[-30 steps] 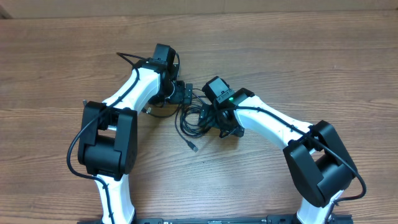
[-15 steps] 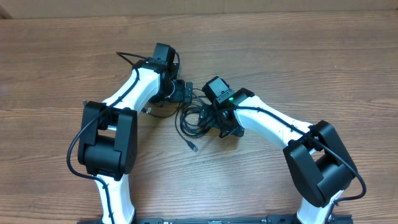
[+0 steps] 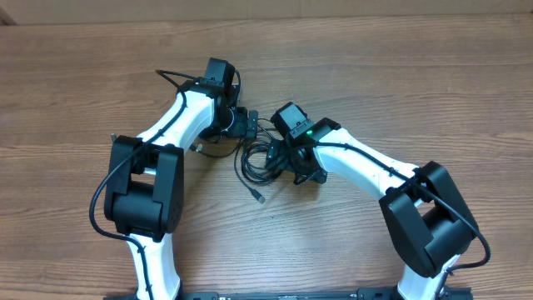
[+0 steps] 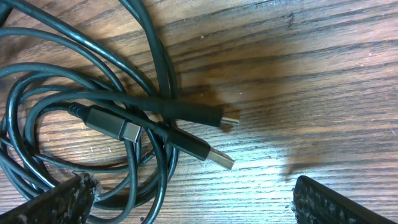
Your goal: Untangle cables
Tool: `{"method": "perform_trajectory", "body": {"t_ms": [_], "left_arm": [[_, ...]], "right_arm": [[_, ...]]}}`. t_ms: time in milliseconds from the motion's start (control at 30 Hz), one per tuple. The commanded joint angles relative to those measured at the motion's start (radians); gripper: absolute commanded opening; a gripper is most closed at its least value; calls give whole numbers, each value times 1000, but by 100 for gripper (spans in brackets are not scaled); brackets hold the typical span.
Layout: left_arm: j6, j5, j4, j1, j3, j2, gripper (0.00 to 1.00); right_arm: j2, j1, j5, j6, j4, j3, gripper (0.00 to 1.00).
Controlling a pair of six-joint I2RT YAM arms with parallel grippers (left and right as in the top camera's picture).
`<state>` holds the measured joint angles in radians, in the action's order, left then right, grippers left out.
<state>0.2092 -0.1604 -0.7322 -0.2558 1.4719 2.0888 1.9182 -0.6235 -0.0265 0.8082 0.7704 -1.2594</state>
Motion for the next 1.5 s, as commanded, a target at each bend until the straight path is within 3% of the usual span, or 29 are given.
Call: {"method": "perform_trajectory", "body": {"t_ms": [0, 1200, 1300, 1467], "left_arm": [[-11, 10, 0, -6, -13, 1, 100], [-11, 10, -3, -6, -13, 1, 100], [-11, -48, -3, -7, -13, 1, 95], [-20, -298, 15, -14, -13, 1, 100]], "right_arm": [[9, -3, -1, 3, -6, -9, 100], [9, -3, -1, 3, -6, -9, 100], [9, -3, -1, 3, -6, -9, 100], [9, -3, -1, 3, -6, -9, 100]]}}
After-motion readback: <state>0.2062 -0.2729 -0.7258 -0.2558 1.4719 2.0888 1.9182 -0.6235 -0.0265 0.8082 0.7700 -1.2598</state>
